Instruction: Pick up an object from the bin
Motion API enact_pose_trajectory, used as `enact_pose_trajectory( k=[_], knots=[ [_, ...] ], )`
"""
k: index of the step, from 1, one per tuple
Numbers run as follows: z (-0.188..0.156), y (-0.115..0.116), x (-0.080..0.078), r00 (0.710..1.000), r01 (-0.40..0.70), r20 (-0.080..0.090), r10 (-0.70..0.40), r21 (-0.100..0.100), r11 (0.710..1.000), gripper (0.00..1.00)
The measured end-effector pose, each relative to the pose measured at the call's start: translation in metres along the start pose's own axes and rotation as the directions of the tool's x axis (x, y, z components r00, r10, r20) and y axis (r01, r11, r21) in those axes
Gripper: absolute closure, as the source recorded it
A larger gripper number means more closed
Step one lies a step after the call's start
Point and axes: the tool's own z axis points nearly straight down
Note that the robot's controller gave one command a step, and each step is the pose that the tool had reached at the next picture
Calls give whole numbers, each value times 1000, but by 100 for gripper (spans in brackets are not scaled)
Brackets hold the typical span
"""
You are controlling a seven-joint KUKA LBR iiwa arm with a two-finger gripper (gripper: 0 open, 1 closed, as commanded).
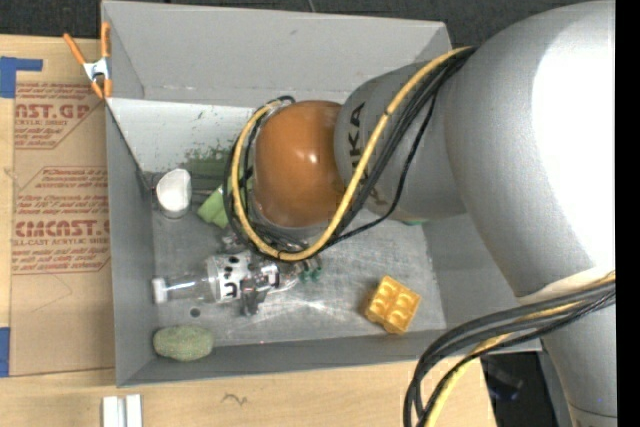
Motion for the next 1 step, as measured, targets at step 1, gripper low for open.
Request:
enact_pose_trajectory(
  k=[1],
  knots=[
    [-6, 0, -1, 1000, 0, 5, 0, 2, 1000, 100]
  ],
)
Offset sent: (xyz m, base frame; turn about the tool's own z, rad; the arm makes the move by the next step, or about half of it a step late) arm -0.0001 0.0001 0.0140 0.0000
